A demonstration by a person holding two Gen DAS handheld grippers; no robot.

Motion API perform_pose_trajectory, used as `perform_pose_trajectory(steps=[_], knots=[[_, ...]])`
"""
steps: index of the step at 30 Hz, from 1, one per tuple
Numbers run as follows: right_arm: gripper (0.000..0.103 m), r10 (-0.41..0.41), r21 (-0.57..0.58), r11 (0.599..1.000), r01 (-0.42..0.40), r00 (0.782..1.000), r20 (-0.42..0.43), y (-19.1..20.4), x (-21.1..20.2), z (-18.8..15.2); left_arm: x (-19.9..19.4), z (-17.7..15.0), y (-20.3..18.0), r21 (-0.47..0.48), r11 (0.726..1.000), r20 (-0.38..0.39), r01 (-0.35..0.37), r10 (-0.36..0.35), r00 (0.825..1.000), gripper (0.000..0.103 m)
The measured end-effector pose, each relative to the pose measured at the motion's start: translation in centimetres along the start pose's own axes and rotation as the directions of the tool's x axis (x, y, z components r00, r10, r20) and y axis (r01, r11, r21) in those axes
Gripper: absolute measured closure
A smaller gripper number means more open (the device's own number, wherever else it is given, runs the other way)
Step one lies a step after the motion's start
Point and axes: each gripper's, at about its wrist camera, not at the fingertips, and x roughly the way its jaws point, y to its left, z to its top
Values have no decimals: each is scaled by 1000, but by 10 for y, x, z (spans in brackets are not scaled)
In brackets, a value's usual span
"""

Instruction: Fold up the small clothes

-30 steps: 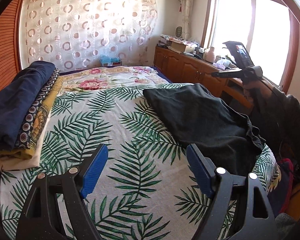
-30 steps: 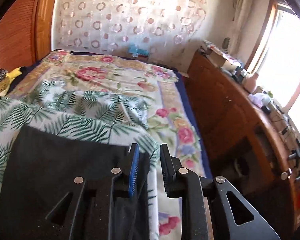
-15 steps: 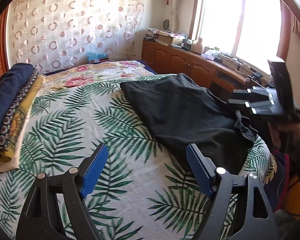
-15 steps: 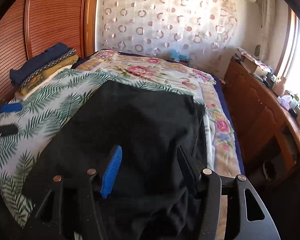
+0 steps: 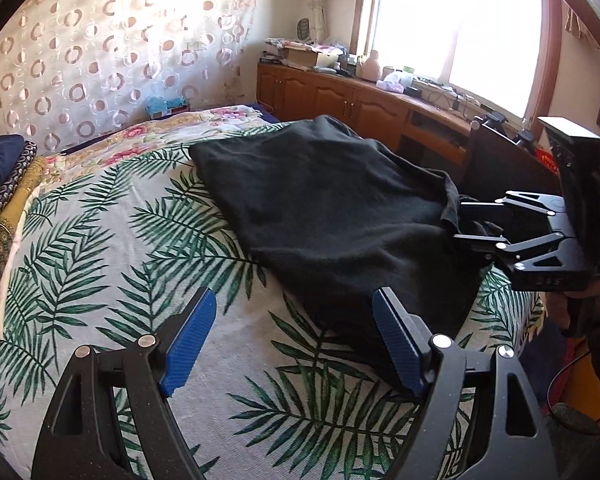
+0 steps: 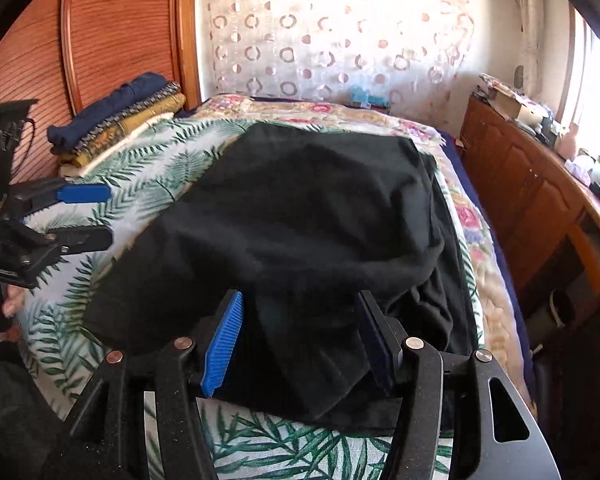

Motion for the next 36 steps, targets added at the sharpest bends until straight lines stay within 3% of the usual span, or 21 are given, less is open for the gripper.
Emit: perform_pose_trajectory(steps=[3,5,7,8,11,15,20,26,30,33,35,36], knots=[[51,15,25,1000,-15,1000,1,-11,1,1,2,-1,-3,3,1000,-6,4,-4,1000,22],[78,48,35,998,-48,999,12,-22,-7,0,3,-1,-5,5,1000,-9,7,-7,1000,22],[85,59,38,998,-60,998,32,-24,-15,-4,5,-2,-7,12,1000,-17,3,-3,1000,22],[97,72,44,996,-74,996,48,-30,-22,-7,7,-2,-7,14,1000,-26,-2,3,1000,22],[100,58,80,995,-65,995,81,-40,-39,-22,13,-5,-6,4,1000,-44,7,-7,999,22],[100,-24,152,988,7,994,108,-60,-65,-45,16,-9,-7,-12,999,-63,33,-33,997,22],[101,-108,232,969,90,992,64,-88,-76,-72,21,-13,-15,1,999,-86,43,-43,995,22],[100,-100,227,969,103,995,-26,-88,-65,-81,18,-14,-22,16,999,-82,50,-48,995,22],[99,-106,219,970,106,994,-11,-76,-63,-62,14,-13,-24,17,998,-59,58,-57,997,22],[86,-151,201,968,148,988,1,-65,-60,-54,13,-12,-24,17,997,-53,71,-70,996,32],[63,-149,208,968,140,988,27,-59,-56,-53,13,-12,-24,19,997,-55,80,-79,995,41],[57,-154,210,967,144,988,31,-57,-53,-53,13,-13,-25,20,996,-60,86,-84,995,47]])
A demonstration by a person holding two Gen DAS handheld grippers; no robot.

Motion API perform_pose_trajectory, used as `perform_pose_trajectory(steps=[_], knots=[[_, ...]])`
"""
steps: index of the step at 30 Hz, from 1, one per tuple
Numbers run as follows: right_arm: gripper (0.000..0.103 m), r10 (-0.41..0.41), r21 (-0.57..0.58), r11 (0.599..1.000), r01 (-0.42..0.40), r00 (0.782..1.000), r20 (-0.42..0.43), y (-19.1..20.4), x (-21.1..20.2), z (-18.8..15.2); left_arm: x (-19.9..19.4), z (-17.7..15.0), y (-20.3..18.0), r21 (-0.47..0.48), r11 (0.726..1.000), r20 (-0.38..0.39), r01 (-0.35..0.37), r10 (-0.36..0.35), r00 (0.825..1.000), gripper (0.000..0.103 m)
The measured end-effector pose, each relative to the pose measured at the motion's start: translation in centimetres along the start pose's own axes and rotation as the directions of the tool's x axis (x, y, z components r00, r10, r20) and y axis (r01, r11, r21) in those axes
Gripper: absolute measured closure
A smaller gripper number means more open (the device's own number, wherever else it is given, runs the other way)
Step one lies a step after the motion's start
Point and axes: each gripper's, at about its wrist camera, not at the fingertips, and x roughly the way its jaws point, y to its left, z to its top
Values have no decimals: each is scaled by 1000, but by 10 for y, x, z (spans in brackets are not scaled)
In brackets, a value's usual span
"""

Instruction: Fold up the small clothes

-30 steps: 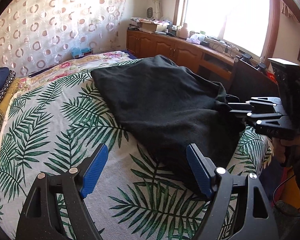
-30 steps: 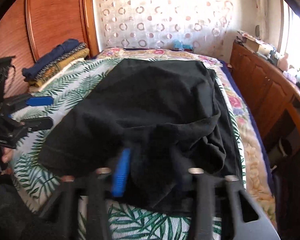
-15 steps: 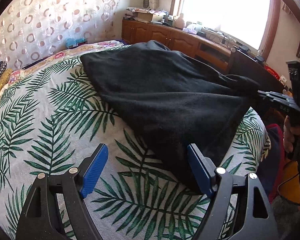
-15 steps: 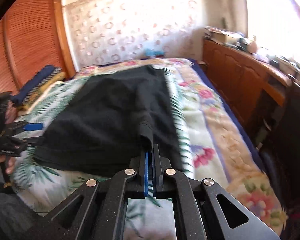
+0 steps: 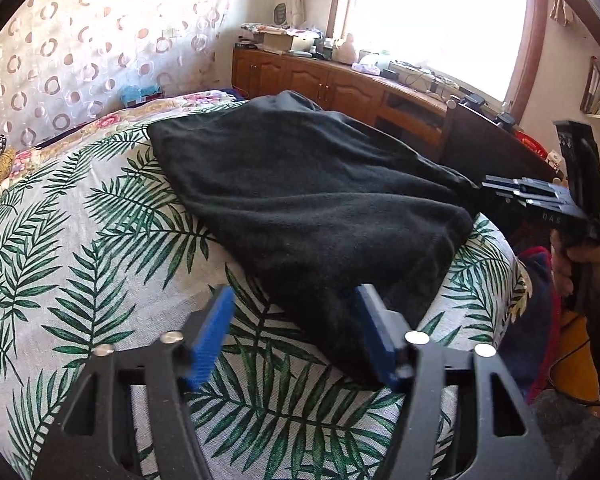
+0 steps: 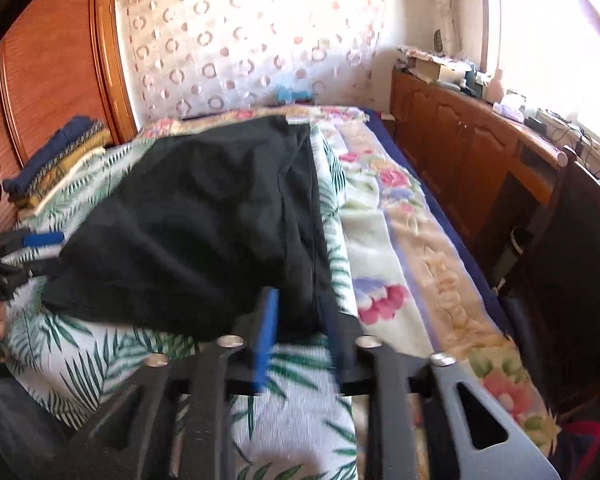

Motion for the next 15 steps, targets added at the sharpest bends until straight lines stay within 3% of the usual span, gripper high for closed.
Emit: perform_pose_trajectory(steps=[1,4,10,15], knots=[[53,-7,2,1000,7,1000,6,-1,2,1,1,0,0,-1,1000,-5,7,-7,1000,51],[52,3,16,1000,-3,1000,2,-1,14,1,2,-1,-1,-3,1000,-15,21,-21,1000,57],[53,50,24,999,-48,995,-89,-1,46,-3,6,-3,-5,10,1000,-47,27,-26,999,57],[54,49,-3,999,-50,995,-88,2,46,-4,10,-3,-7,17,1000,-65,19,-17,998,57]])
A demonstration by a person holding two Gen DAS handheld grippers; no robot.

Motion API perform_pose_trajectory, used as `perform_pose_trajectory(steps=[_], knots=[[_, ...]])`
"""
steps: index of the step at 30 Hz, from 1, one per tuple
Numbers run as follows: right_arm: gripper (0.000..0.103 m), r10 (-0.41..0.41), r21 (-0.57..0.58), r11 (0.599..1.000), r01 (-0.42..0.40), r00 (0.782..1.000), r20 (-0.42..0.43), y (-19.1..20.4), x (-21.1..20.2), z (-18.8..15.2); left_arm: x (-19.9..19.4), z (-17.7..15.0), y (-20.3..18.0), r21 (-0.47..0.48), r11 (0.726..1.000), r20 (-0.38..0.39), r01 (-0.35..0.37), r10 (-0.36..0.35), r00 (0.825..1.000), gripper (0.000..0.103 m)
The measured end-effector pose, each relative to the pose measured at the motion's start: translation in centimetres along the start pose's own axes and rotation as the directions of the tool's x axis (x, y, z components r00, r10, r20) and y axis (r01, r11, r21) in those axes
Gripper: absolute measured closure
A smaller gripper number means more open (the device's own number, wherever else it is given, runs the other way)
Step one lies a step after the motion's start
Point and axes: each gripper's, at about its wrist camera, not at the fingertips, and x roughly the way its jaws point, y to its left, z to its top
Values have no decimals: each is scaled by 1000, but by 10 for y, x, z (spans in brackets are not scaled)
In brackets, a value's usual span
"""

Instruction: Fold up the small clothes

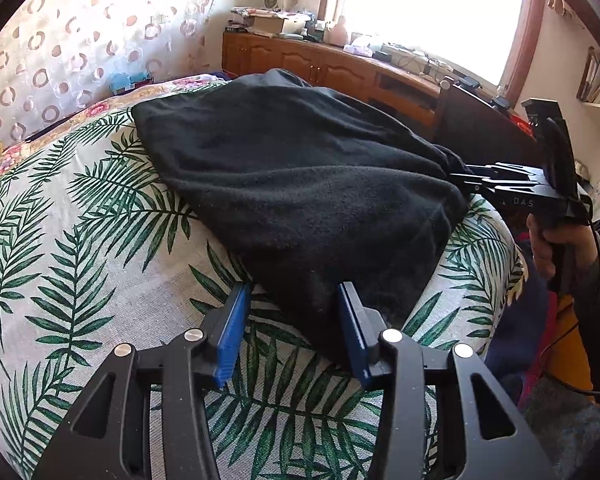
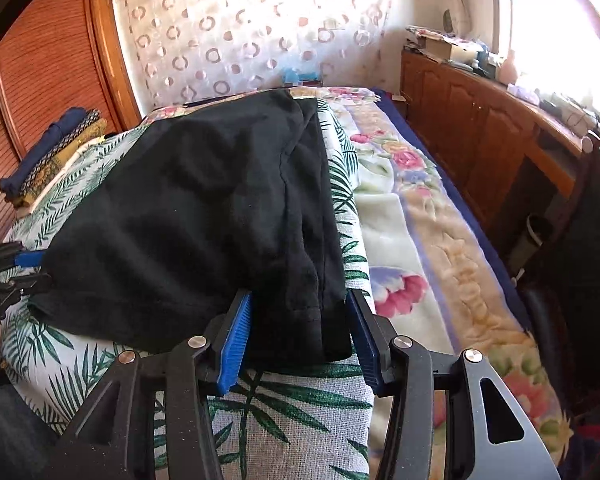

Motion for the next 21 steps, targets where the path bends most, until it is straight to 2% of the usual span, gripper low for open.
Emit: perform_pose_trajectory(steps=[2,3,4,5,8,11,13,15,21], knots=[[56,0,-27,1000,0,1000,-9,2,0,0,0,0,-1,6,1000,1,-7,7,1000,58],[57,-1,-42,999,0,1000,-14,3,3,1,0,0,-1,7,1000,5,-6,6,1000,65],[66,15,-55,998,-16,1000,-20,3,4,2,0,0,-2,9,1000,4,1,-1,1000,75],[76,39,-56,998,-41,999,-27,4,4,4,1,0,-3,14,1000,3,7,-7,1000,76],[93,84,-77,993,-87,996,-42,7,8,7,1,1,-6,34,999,1,7,-7,1000,81],[96,118,-56,991,-119,993,-25,4,6,10,-3,3,-3,24,999,12,26,-27,1000,89],[96,150,-31,988,-149,988,30,0,-1,13,-12,8,3,-7,998,49,57,-57,997,93],[96,167,-6,986,-167,981,96,-5,-13,22,-24,16,9,-34,998,108,54,-50,993,94],[96,217,-15,975,-220,945,244,-8,-31,75,-50,62,30,-83,996,218,46,-27,976,94]])
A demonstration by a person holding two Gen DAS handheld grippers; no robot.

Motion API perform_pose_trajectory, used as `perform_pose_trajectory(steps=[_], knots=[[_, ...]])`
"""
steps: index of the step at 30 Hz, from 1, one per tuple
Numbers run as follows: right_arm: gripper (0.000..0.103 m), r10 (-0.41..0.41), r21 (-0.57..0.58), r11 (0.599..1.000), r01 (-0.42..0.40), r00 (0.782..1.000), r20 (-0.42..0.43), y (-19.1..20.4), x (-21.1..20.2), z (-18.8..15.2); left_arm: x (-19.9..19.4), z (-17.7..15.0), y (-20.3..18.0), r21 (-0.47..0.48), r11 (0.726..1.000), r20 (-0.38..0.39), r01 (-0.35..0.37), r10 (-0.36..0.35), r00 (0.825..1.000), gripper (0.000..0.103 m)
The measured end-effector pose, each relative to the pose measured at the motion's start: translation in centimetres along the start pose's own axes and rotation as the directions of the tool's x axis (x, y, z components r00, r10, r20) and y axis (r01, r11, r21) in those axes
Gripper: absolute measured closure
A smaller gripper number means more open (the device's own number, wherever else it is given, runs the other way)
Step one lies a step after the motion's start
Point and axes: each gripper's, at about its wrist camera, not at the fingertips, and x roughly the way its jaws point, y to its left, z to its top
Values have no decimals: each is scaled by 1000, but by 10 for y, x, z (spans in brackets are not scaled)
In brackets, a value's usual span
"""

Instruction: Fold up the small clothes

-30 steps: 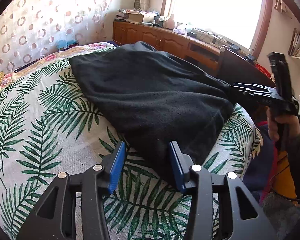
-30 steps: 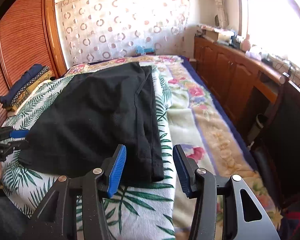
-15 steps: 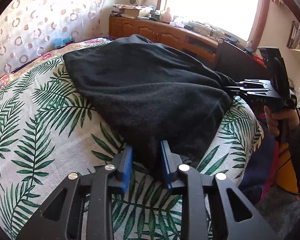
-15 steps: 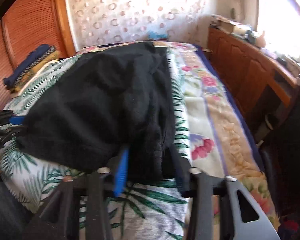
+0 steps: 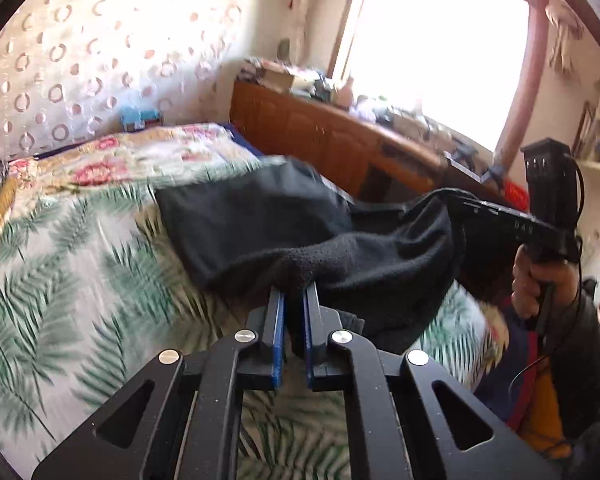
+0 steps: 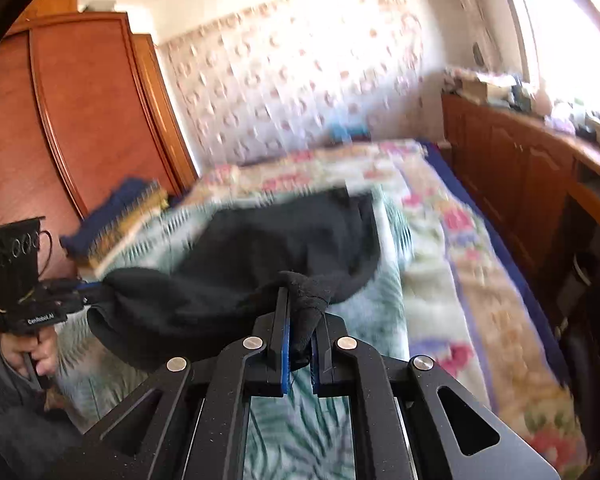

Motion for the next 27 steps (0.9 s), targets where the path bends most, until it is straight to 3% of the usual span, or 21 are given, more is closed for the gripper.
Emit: perform_pose_trajectory(steps=[8,17,20,21,22,24,26,27], knots=[[96,-16,-30,999,17,1000,19,-8,75,75,34,70,47,-27,996,12,-80,81,997,94],[96,-46,-46,998,43,997,-69,-16,170,109,92,88,95,-58,988,-91,-147,141,986,94],[96,-69,-54,996,64,992,-104,-14,190,116,95,88,100,-44,975,-102,-219,214,972,89],[96,-72,-59,996,66,992,-106,-9,185,124,92,88,104,-46,973,-88,-227,223,971,81],[92,-66,-75,996,58,992,-109,-6,187,129,89,87,109,-58,974,-75,-220,216,974,67],[85,-95,-124,989,84,991,-90,1,176,133,84,86,114,-60,975,-73,-214,209,975,58],[68,-94,-149,985,84,993,-64,1,164,132,82,83,115,-38,978,-80,-203,200,977,46],[65,-91,-150,985,82,994,-54,1,157,132,80,81,116,-28,980,-82,-199,196,977,35]])
